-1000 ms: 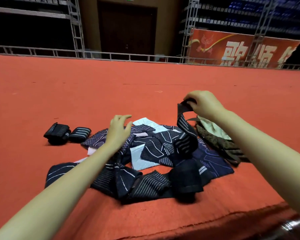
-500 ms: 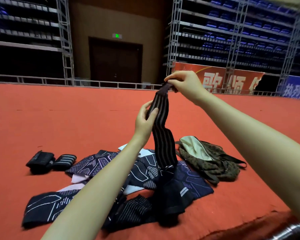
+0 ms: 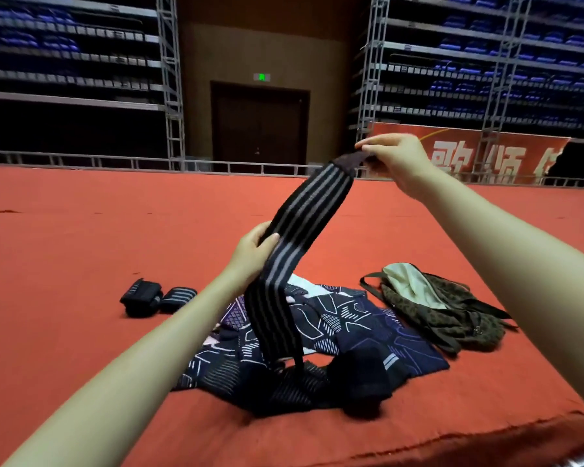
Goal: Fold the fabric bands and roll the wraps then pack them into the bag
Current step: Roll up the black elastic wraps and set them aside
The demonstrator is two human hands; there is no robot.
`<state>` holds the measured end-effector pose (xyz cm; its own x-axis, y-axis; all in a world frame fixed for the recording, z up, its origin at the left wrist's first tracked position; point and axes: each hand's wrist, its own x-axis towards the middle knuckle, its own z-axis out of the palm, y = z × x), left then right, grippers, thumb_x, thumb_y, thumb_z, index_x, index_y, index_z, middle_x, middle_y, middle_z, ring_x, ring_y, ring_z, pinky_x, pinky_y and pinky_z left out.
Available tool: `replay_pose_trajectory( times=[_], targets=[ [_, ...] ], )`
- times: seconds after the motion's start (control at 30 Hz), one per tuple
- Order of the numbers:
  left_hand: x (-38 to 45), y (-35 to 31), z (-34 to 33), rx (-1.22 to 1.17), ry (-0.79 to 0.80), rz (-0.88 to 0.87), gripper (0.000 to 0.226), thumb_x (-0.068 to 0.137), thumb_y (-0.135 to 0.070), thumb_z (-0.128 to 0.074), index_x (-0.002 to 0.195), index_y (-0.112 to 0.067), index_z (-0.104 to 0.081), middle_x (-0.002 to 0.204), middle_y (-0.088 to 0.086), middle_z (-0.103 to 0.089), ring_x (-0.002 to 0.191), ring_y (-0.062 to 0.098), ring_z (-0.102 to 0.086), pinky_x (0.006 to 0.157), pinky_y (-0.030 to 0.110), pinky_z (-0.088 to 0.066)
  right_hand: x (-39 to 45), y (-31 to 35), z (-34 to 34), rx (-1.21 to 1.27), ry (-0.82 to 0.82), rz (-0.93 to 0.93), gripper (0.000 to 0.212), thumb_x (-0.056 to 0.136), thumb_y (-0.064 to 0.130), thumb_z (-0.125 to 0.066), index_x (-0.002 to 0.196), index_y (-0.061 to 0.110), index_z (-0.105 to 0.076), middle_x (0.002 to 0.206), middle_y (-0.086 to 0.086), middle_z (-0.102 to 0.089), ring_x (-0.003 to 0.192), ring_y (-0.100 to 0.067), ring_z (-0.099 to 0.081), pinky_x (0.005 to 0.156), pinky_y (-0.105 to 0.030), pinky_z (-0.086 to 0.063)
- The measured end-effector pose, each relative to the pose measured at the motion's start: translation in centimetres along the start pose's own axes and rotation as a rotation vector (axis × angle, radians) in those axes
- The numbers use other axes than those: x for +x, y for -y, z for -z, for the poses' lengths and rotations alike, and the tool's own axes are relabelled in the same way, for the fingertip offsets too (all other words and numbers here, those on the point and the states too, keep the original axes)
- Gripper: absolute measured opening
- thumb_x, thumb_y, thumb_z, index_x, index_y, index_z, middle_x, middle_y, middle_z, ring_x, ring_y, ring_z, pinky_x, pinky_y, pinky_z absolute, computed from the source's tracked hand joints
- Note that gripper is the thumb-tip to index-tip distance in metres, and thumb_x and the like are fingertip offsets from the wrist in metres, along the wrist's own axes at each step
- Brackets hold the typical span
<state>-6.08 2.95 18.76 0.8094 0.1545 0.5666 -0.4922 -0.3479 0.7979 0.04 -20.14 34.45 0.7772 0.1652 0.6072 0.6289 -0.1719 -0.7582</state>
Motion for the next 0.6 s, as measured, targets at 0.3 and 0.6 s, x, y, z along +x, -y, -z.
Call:
replay_pose_trajectory(
  times=[0.3, 0.6],
  targets=[
    [-4.1, -1.9, 5.5, 0.623, 0.551, 0.120, 0.028, 0.091, -0.026, -0.060, 0.117, -0.018, -0.064, 0.110, -0.011, -0.063, 0.102, 0.005, -0.057, 0.091, 0.018, -0.039, -12.0, -12.3, 0.9, 0.005, 0.111, -0.498, 0.017, 0.090, -0.001, -0.054, 0.081, 0.009, -0.065, 0.075, -0.010, -0.054, 0.052, -0.012, -0.044, 0.042, -0.012, -0.035],
    [-12.1, 5.8, 3.2, 0.848, 0.666, 0.117, 0.024, 0.086, -0.034, -0.062, 0.104, -0.020, -0.069, 0.103, -0.004, -0.069, 0.096, 0.014, -0.061, 0.087, 0.030, -0.047, -24.2, -22.2, -2.4, -0.286, 0.161, -0.541, 0.018, 0.088, 0.002, -0.058, 0.080, 0.015, -0.068, 0.077, -0.008, -0.064, 0.058, -0.012, -0.050, 0.046, -0.015, -0.040]
  ],
)
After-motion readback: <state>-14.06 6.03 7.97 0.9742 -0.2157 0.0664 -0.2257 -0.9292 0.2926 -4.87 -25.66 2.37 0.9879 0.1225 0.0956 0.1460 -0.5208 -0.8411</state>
